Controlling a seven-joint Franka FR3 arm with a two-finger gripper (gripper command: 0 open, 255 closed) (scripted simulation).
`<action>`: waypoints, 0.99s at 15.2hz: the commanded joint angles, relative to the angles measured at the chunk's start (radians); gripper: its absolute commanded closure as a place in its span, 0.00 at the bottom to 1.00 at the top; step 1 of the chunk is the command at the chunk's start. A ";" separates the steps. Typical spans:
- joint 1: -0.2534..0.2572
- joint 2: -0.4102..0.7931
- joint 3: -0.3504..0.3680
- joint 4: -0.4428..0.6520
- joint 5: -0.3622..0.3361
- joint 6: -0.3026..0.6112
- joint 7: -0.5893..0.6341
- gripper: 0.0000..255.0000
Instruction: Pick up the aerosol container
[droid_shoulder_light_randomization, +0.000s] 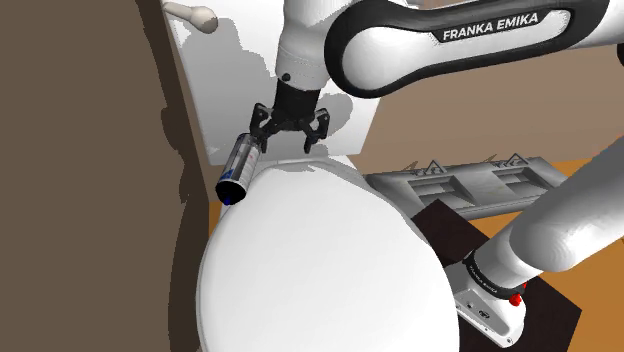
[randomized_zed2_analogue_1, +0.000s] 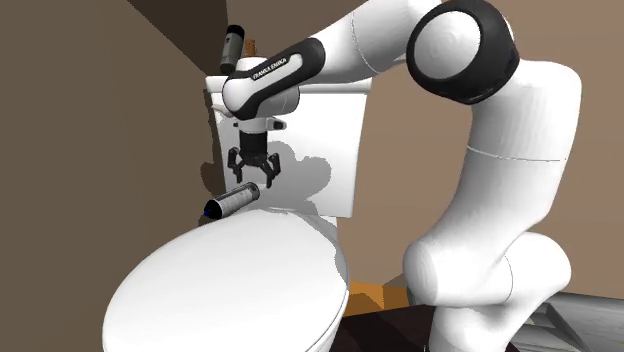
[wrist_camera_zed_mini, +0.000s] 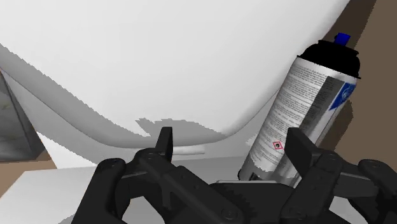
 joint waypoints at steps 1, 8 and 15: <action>0.016 0.105 0.025 0.074 -0.085 0.002 0.104 0.00; 0.181 0.420 -0.012 0.361 -0.313 -0.060 0.350 0.00; 0.183 0.445 -0.026 0.291 -0.338 0.029 0.369 0.00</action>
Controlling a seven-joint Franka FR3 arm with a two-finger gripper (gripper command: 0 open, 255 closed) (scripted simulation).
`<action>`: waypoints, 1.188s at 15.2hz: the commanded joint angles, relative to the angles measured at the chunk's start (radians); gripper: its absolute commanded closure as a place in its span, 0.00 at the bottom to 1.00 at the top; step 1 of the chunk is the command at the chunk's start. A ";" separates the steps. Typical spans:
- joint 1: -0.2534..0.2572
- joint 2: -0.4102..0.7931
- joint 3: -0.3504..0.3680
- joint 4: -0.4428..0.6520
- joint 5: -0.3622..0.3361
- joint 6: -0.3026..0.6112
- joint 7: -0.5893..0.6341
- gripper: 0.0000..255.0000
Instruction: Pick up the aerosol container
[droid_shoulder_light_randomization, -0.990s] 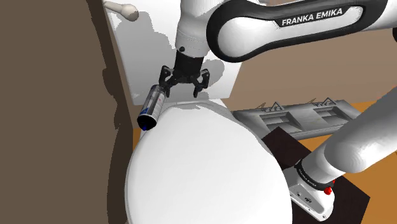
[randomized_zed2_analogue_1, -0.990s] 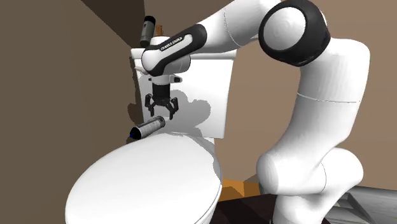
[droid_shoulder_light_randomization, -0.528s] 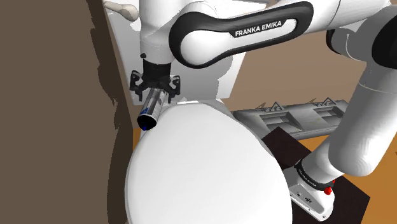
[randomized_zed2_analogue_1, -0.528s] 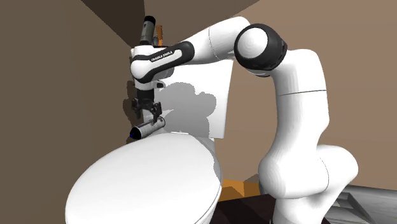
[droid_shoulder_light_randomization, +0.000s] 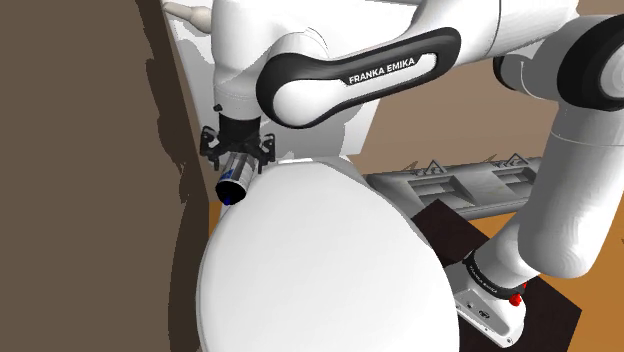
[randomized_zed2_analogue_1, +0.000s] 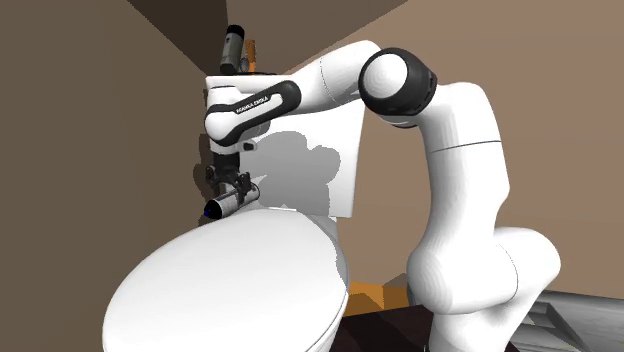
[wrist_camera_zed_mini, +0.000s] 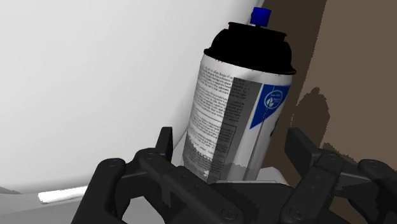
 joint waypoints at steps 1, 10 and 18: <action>0.000 0.003 -0.002 -0.012 -0.004 0.015 0.004 0.00; 0.001 0.005 -0.002 -0.011 -0.005 0.015 0.005 1.00; -0.001 -0.017 0.009 0.043 0.017 -0.055 -0.012 1.00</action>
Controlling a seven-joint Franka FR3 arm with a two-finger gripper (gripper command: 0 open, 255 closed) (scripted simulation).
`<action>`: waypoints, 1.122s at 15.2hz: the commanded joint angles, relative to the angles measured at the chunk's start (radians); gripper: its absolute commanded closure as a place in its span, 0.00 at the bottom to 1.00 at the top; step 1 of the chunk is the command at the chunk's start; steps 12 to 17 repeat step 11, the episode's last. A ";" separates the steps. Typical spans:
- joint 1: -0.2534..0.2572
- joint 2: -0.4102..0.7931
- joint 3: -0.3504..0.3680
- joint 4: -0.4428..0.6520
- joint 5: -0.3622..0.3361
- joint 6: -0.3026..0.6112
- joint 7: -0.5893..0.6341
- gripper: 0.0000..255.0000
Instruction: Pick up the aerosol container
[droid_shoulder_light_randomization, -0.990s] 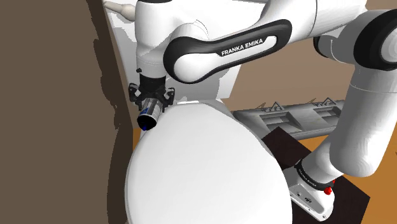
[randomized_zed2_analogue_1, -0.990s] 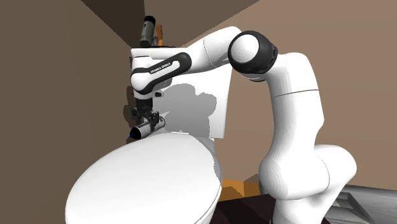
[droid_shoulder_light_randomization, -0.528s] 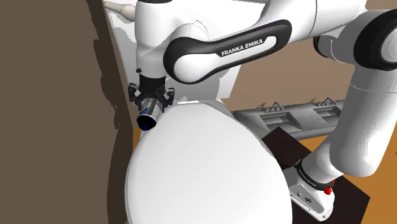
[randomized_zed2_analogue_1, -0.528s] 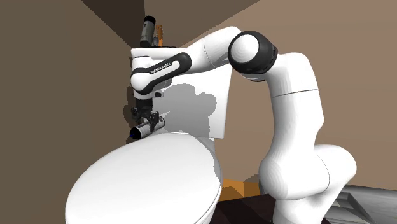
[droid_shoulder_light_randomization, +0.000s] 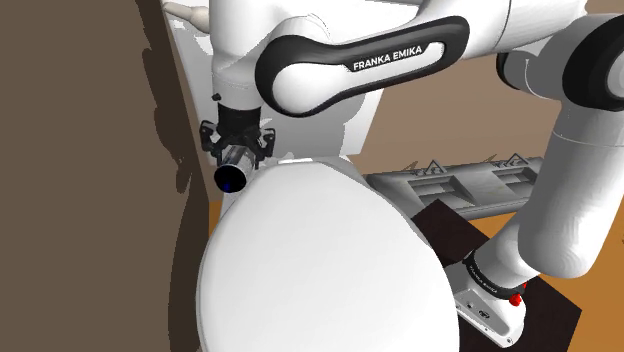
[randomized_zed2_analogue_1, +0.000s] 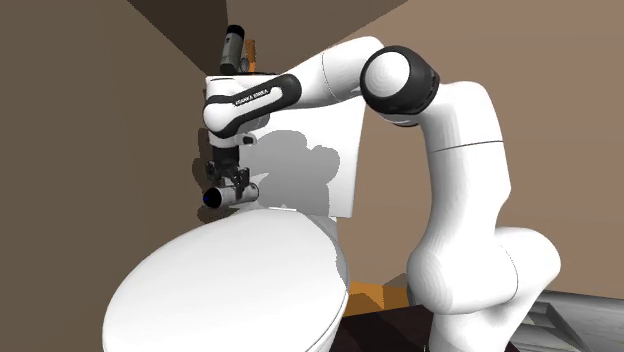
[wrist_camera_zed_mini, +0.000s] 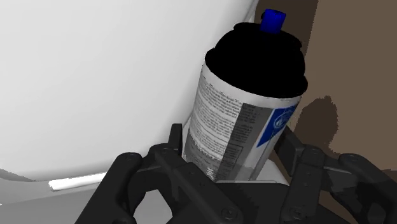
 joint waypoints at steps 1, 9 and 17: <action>0.001 -0.006 0.003 0.020 0.004 -0.021 -0.003 1.00; 0.009 -0.019 0.011 0.113 0.020 -0.121 -0.018 1.00; 0.009 -0.019 0.011 0.114 0.020 -0.123 -0.019 1.00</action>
